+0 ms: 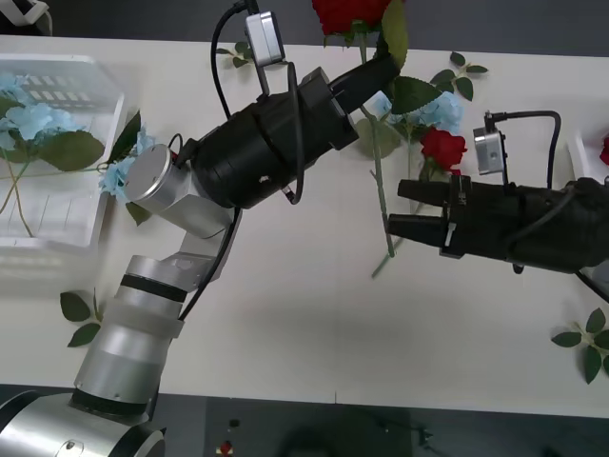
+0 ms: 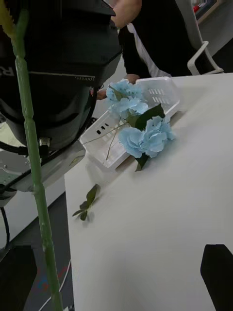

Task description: Put the red flowers into the right box and the blue flowers into the left box

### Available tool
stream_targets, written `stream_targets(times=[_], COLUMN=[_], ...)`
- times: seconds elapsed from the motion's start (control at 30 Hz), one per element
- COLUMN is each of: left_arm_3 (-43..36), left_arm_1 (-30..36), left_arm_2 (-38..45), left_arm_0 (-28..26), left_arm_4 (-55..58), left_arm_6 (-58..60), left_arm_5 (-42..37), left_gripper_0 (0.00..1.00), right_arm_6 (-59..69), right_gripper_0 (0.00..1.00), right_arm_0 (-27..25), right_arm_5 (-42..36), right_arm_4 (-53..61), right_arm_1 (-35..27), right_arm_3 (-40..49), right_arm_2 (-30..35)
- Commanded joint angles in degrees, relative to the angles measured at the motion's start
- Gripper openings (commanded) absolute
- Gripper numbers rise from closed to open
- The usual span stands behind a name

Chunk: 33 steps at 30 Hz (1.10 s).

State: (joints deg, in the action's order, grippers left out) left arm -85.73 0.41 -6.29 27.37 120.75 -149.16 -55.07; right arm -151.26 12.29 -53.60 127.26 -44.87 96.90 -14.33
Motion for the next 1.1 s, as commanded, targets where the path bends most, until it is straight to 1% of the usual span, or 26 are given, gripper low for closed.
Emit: stream_targets(times=[0.03,0.33,0.57,0.7,0.87,1.0,1.03,1.07,1.1], left_arm_3=[-1.46,-1.28,-1.19,-1.19,-1.19,-1.19,-1.19,-1.19,-1.19], left_arm_1=[-0.23,-0.06,0.03,0.03,0.03,0.03,0.03,0.03,0.03], left_arm_2=[-0.39,-0.39,-0.39,-0.39,-0.39,-0.39,-0.39,-0.39,-0.48], left_arm_0=[-0.74,-0.74,-0.74,-0.74,-0.74,-0.74,-0.74,-0.74,-0.74], left_arm_4=[-0.16,-0.25,-0.33,-0.33,-0.33,-0.33,-0.33,-0.33,-0.33], left_arm_6=[-3.25,-3.25,-3.25,-3.25,-3.25,-3.25,-3.25,-3.25,-3.25], left_arm_5=[0.41,0.49,0.58,0.58,0.67,0.76,0.76,0.76,0.84], left_gripper_0=[0.00,0.00,0.00,0.00,0.00,0.00,0.00,0.00,0.00], right_arm_6=[-2.38,-2.46,-2.73,-3.17,-3.43,-3.34,-3.34,-3.34,-3.43], right_gripper_0=[1.00,1.00,1.00,1.00,1.00,1.00,0.98,0.87,0.70], right_arm_0=[2.74,4.77,5.47,6.70,7.31,8.19,8.54,8.54,8.54], right_arm_5=[-0.45,-0.54,-0.10,1.30,2.53,3.50,4.03,4.20,4.47], right_arm_4=[4.14,11.34,11.43,11.52,11.52,11.52,11.52,11.52,11.52], right_arm_1=[-0.04,0.05,2.07,3.48,4.97,5.23,5.32,5.41,5.41], right_arm_3=[-1.02,-1.72,-1.72,-1.72,-1.72,-1.72,-1.63,-1.72,-1.72], right_arm_2=[-1.75,-5.88,-6.85,-8.26,-8.26,-9.13,-9.49,-9.57,-9.66])
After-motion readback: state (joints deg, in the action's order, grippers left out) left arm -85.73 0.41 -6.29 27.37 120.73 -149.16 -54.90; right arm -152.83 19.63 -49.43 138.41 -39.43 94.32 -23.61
